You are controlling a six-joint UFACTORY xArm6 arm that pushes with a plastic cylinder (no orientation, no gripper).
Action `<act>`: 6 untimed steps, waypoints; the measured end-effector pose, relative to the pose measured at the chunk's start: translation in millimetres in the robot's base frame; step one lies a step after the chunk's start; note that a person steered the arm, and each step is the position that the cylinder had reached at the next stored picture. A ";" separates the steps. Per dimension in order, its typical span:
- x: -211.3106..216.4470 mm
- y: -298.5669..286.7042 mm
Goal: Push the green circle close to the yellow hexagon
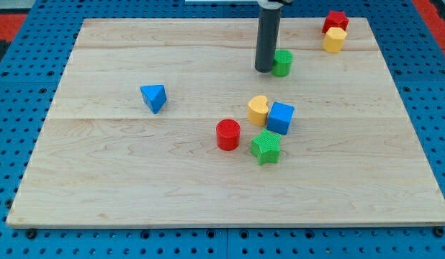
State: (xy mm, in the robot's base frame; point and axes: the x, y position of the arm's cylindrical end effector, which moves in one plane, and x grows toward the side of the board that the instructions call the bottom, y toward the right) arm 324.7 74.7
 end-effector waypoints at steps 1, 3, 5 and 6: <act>-5.5 18.7; -5.5 68.8; -6.4 93.9; -6.4 105.7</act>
